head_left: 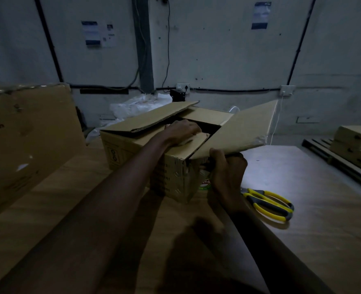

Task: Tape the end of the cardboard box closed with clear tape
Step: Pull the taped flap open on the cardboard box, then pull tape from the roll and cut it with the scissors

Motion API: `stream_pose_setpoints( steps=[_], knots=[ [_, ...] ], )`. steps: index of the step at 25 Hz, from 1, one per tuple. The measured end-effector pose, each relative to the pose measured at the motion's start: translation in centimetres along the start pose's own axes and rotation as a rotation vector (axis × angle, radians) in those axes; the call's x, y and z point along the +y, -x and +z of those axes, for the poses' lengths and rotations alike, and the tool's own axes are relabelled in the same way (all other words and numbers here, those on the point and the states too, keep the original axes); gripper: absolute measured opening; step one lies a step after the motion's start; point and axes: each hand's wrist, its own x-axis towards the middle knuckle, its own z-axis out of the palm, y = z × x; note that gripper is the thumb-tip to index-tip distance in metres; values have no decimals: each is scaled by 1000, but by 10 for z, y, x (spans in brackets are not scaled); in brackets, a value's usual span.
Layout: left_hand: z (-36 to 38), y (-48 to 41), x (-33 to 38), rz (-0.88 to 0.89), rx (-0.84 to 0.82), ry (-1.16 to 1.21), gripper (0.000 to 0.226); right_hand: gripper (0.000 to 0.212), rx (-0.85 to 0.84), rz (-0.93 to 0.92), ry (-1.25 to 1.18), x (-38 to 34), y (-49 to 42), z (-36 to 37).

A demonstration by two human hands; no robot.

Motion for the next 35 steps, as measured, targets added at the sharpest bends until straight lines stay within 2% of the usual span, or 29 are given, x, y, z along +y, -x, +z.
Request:
stream_pose_setpoints(
  steps=[2,4,6,9,11,13,15,18,21,24,27,31,33,35],
  knots=[
    [-1,3,2,-62,7,325,40,15,5,-169,190,5,-5,2],
    [-7,8,3,-116,62,642,50,17,-49,-282,190,8,-8,5],
    [-20,13,-1,-155,200,859,56,30,-118,-359,218,21,-15,7],
    [-55,22,-8,-226,485,1168,53,39,-329,-416,389,32,-17,8],
    [-78,30,-11,-254,617,1081,47,45,-469,-396,561,32,-16,11],
    [-90,35,-11,-248,644,745,38,49,-512,-421,725,32,-13,14],
    [-88,37,-4,-161,579,442,29,52,-539,-446,827,25,-11,14],
    [-62,35,21,5,468,335,21,47,-580,-451,907,10,-8,-3],
    [-25,37,61,210,492,160,17,38,-504,-451,983,-9,-2,-37],
    [23,43,112,433,483,141,21,32,-395,-365,1081,-24,2,-91],
    [80,43,162,589,320,234,31,22,-250,-301,1193,-35,7,-152],
    [144,33,207,617,121,336,57,16,-105,-170,1343,-53,21,-224],
    [170,27,216,574,37,185,71,17,7,-114,1378,-66,30,-259],
    [193,22,216,531,-13,73,74,19,135,-69,1434,-77,37,-288]
  ],
)
